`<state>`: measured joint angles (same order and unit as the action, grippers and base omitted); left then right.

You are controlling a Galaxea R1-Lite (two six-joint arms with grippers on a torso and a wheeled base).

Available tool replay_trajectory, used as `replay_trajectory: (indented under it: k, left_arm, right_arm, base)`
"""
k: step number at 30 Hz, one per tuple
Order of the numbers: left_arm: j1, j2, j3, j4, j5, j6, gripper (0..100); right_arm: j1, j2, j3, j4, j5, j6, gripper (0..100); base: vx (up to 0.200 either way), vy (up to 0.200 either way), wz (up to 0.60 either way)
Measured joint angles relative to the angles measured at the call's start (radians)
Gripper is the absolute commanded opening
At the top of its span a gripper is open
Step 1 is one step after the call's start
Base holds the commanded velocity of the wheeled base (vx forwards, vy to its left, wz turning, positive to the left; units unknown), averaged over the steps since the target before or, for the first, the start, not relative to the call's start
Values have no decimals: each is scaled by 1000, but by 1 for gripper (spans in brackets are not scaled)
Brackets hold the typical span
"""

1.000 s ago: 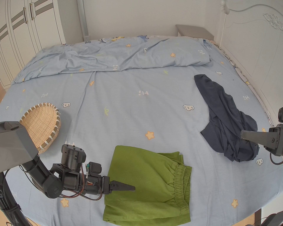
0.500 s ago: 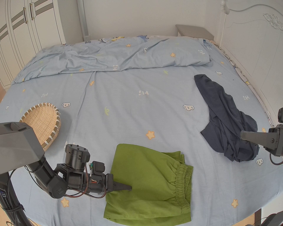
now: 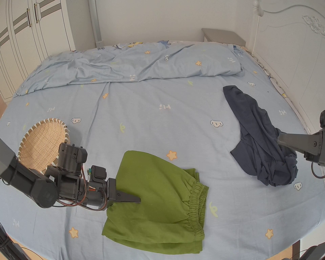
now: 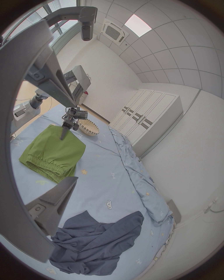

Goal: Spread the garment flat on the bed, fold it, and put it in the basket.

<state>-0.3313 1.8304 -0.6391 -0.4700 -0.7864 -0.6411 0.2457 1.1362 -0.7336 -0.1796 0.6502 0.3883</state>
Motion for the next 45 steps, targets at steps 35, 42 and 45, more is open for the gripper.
replay_trajectory:
  k: [35, 42, 45]
  left_arm:
    - [99, -122, -384, 588, -39, 324, 0]
    - [89, -123, -380, 588, -39, 328, 0]
    - [86, -125, -383, 589, -39, 327, 0]
  right_arm:
    - [-82, 79, -13, 19, 55, 6, 100]
    - [-82, 79, -11, 19, 63, 6, 100]
    - [-79, 79, -10, 18, 63, 6, 100]
  base:
    - [0, 137, 0]
    - [0, 86, 0]
    - [0, 0, 0]
